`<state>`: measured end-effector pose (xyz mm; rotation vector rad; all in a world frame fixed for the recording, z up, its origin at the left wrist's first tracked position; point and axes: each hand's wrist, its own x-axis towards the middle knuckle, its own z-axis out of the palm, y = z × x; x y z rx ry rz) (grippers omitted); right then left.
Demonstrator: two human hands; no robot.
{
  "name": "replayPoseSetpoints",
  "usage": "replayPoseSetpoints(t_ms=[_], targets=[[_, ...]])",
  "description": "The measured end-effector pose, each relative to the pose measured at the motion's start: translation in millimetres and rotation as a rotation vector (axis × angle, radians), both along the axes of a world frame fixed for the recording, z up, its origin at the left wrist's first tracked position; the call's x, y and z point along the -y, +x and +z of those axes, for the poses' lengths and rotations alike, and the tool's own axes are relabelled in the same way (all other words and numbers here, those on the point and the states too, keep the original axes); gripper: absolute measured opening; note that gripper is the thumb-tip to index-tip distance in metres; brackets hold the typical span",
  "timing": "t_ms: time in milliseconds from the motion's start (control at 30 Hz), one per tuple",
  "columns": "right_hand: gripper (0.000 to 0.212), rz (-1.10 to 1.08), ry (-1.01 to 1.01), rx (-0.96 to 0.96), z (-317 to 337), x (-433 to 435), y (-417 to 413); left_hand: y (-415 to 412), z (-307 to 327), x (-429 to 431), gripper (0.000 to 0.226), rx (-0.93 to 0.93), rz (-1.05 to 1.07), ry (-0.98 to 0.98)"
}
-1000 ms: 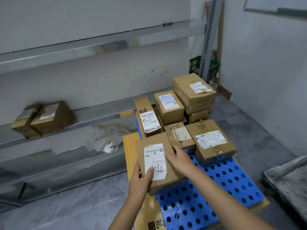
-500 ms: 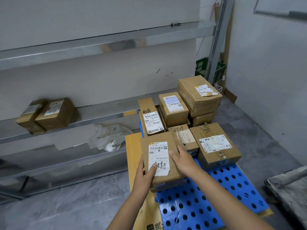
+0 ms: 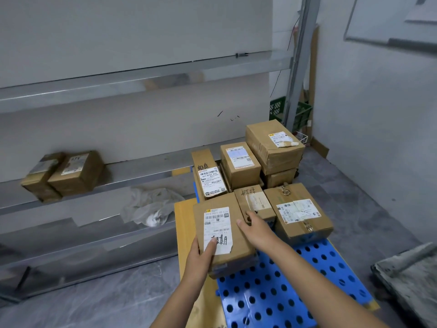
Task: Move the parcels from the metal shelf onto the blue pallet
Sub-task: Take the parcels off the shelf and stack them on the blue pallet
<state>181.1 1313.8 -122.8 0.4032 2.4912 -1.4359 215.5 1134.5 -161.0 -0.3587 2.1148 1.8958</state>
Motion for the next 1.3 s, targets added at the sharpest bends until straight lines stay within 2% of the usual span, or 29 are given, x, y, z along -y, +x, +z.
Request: replayPoseSetpoints(t_ms=[267, 467, 700, 800, 867, 1067, 1167, 1300], targets=[[0.056, 0.007, 0.019, 0.007, 3.2, -2.0, 5.4, 0.7, -4.7, -0.8, 0.049, 0.016, 0.054, -0.007], [0.062, 0.025, 0.020, 0.019, 2.8, -6.9, 11.3, 6.3, -7.5, -0.1, 0.084, 0.023, 0.082, -0.062], [0.062, 0.022, 0.137, -0.023, 17.1, -14.3, 3.5, -1.4, 15.7, -0.5, 0.076, -0.192, 0.077, -0.246], [0.057, 0.054, 0.238, -0.130, 37.0, -9.2, -4.0, -14.7, 39.0, 3.7, 0.071, -0.348, -0.001, -0.366], [0.051, 0.128, 0.344, -0.222, 53.5, -3.5, -9.6, -25.4, 58.7, 13.4, 0.077, -0.434, -0.073, -0.487], [0.056, 0.461, 0.612, -0.444, 112.7, 29.8, -33.0, -45.4, 122.0, 75.5, 0.072, -0.678, -0.254, -1.006], [0.058, 0.566, 0.646, -0.525, 135.8, 74.6, -48.3, -42.4, 141.2, 118.5, 0.063, -0.711, -0.254, -1.178], [0.059, 0.659, 0.631, -0.611, 147.4, 147.3, -58.2, -34.6, 151.6, 174.1, 0.064, -0.705, -0.187, -1.303]])
